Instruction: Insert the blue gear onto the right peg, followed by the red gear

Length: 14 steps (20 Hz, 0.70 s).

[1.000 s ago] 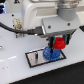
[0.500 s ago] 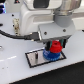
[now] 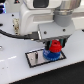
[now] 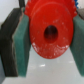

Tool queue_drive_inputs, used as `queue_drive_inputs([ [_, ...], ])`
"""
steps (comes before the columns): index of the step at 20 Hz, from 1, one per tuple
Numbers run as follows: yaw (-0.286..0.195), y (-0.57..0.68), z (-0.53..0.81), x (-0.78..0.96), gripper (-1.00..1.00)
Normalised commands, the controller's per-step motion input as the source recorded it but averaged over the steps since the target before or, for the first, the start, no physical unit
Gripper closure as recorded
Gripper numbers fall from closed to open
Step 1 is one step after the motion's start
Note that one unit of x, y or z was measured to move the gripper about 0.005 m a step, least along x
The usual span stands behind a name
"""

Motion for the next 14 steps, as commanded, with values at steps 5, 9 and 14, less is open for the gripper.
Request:
queue_drive_inputs([
  [5,0.0,-0.04,0.12,0.04,1.0],
  [9,0.0,-0.11,-0.07,0.22,1.0],
  [14,0.0,-0.14,-0.1,0.25,1.0],
])
